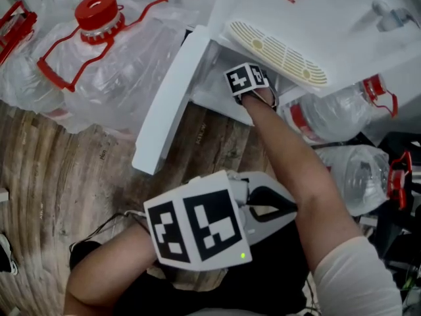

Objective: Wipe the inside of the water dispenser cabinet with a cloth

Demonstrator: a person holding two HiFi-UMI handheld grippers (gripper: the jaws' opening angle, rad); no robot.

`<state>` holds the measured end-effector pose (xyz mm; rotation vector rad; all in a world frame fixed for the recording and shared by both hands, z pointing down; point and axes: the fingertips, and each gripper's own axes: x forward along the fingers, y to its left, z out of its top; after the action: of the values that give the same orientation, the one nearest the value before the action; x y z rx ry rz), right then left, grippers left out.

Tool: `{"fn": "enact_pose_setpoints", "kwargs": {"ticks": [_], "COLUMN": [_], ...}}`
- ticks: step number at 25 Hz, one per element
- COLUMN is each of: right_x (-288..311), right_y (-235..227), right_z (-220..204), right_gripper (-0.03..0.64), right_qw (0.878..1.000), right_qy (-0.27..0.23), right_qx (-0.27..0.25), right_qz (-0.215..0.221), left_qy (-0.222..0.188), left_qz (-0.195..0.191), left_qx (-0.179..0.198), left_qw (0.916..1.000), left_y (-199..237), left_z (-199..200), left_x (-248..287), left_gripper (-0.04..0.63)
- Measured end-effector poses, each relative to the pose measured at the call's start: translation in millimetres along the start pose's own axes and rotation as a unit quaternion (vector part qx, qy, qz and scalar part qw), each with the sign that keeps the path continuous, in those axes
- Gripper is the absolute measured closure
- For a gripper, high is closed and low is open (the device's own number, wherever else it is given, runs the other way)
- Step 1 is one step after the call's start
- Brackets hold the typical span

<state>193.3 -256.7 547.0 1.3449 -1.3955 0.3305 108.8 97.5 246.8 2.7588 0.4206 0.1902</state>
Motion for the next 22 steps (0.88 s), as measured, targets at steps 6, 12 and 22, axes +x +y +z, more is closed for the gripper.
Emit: {"fn": "enact_pose_setpoints", "kwargs": {"ticks": [6, 12, 22], "right_x": [-22.7, -37.3, -56.4], "right_y": [-26.5, -38.8, -47.0], "right_z": [-2.7, -1.0, -28.5], "right_gripper": [0.532, 0.532, 0.532], "right_qw": [0.998, 0.996, 0.991], "right_qy": [0.020, 0.019, 0.023], "right_qx": [-0.002, 0.003, 0.051], "right_qz": [-0.053, -0.092, -0.120], "left_qy": [-0.005, -0.006, -0.007], "left_qz": [-0.007, -0.013, -0.036], "left_qx": [0.003, 0.005, 0.020], "left_qw": [1.0000, 0.9999, 0.9992], "left_y": [-11.8, -21.6, -36.5], "left_z": [4.8, 3.3, 8.3], "left_x": [-4.9, -11.5, -31.2], "left_gripper": [0.592, 0.592, 0.592]}}
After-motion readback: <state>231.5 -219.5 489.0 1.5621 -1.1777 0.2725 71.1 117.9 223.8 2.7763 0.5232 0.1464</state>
